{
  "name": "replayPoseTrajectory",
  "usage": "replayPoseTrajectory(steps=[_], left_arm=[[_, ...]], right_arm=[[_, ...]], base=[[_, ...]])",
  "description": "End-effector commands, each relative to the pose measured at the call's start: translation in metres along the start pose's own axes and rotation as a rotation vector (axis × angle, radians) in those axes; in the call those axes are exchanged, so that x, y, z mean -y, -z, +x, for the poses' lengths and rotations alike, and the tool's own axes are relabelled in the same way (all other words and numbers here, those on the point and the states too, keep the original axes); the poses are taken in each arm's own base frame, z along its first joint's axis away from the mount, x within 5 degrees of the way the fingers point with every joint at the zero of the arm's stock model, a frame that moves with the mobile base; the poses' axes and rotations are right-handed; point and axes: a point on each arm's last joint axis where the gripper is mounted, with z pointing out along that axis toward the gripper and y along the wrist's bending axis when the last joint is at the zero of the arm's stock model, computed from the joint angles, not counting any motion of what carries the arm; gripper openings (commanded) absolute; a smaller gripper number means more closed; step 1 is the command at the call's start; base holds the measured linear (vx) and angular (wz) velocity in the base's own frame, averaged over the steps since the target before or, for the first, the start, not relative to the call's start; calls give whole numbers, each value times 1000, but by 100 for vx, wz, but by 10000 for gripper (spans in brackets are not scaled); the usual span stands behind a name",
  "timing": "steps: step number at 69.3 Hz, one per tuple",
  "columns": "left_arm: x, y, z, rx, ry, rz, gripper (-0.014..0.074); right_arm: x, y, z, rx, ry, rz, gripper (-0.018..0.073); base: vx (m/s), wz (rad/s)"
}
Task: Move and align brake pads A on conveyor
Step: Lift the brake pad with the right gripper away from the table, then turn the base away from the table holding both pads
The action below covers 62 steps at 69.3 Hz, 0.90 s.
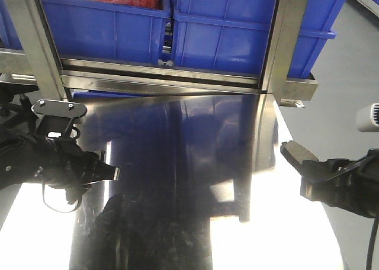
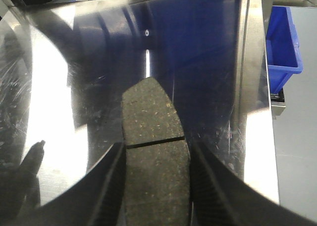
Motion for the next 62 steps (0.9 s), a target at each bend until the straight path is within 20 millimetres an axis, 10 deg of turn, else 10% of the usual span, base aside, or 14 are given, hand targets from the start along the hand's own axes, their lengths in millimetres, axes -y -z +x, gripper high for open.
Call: replayPoseTrajectory(steps=[1,62], left_arm=[[4,16,-13,109,-3,40,20],[4,16,-13,109,-3,40,20]], right_arm=[[-5,7,-15,113,18,-45,67],[-5,7,-15,114,18,-46,67]], base=[[0,0],[0,1]])
